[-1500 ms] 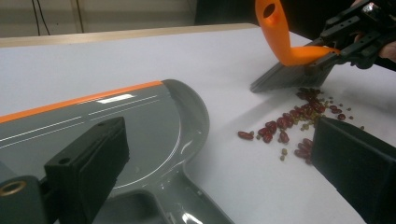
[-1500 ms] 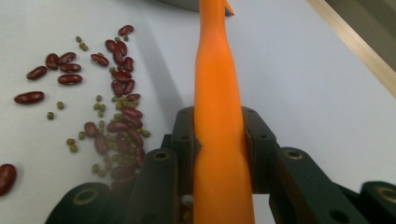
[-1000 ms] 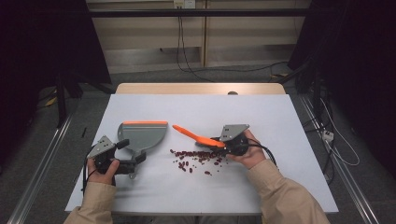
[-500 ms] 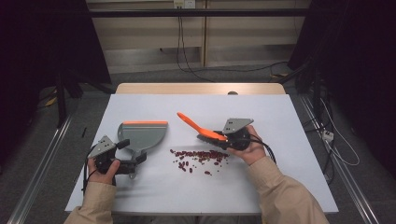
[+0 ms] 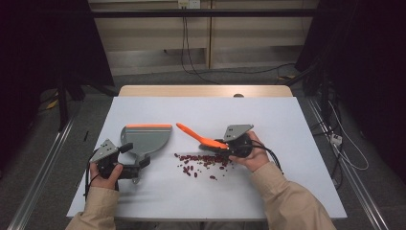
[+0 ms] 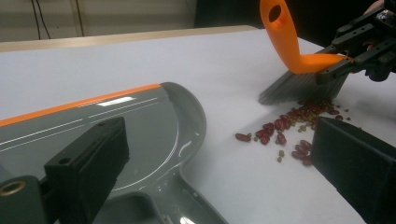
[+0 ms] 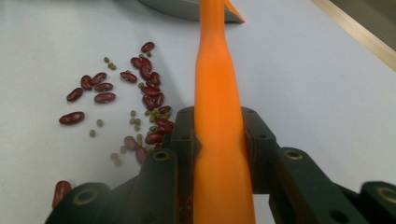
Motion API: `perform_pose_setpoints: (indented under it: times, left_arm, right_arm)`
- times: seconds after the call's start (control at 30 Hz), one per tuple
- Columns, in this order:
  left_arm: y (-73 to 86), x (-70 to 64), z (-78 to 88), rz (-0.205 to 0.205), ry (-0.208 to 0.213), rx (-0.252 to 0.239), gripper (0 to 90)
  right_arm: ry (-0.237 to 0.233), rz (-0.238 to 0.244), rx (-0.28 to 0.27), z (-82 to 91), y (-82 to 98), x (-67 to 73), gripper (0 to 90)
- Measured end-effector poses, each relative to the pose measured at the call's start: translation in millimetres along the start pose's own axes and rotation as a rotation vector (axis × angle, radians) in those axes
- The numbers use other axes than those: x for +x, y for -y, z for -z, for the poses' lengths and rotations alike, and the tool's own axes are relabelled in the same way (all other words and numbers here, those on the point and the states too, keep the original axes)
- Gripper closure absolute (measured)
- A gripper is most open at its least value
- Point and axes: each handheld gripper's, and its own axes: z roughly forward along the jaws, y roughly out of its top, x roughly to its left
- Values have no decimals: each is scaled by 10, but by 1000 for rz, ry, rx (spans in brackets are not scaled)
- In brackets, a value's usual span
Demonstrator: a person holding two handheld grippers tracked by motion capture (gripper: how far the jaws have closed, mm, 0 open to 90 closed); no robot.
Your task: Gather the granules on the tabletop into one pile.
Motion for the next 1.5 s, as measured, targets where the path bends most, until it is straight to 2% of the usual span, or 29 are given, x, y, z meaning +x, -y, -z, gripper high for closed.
perform_pose_setpoints:
  times: [0.1,0.17,0.27,0.4,0.53,0.63,0.73,0.8,0.87,1.0,1.03,1.1,1.17,1.2,1.27,1.33,1.43,1.5]
  left_arm:
    - [2,-5,-7,-1,1,4,45]
    - [0,-8,-7,-2,2,2,45]
    - [-1,-5,-6,0,1,0,44]
    - [0,-2,-11,-1,1,4,44]
    - [2,-4,-13,-1,3,5,44]
    - [3,-1,-11,2,-1,5,45]
    - [7,-1,-20,1,3,9,44]
    - [7,-5,-23,0,3,9,45]
    - [6,-6,-23,-1,3,9,44]
    - [8,-1,-25,1,4,10,45]
    - [8,-1,-25,1,4,10,45]
    - [8,-3,-26,0,4,9,45]
    - [8,-1,-24,0,5,10,45]
    - [8,-1,-25,0,4,10,45]
    - [5,-1,-21,-1,4,10,45]
    - [3,-1,-16,-2,4,7,45]
    - [5,6,-17,0,1,6,44]
    - [6,4,-22,4,3,6,44]
  right_arm:
    - [-1,7,-10,-1,1,18,714]
    - [18,6,-18,9,-1,4,714]
    - [52,-26,-44,39,8,-80,714]
    - [94,-82,-38,66,16,-198,713]
    - [122,-130,19,13,35,-245,713]
    - [121,-204,18,3,31,-276,711]
    - [130,-241,68,5,-23,-290,708]
    - [134,-241,112,3,-71,-292,702]
    - [131,-249,128,-4,-111,-297,697]
    - [155,-301,154,-34,-160,-324,695]
    - [152,-301,152,-46,-166,-330,704]
    - [141,-343,146,-63,-165,-345,712]
    - [166,-345,158,-73,-176,-349,714]
    - [170,-367,159,-73,-182,-354,714]
    - [166,-421,146,-72,-178,-371,715]
    - [185,-445,131,-58,-177,-387,715]
    - [182,-503,83,-17,-213,-382,715]
    - [177,-504,60,2,-268,-349,715]
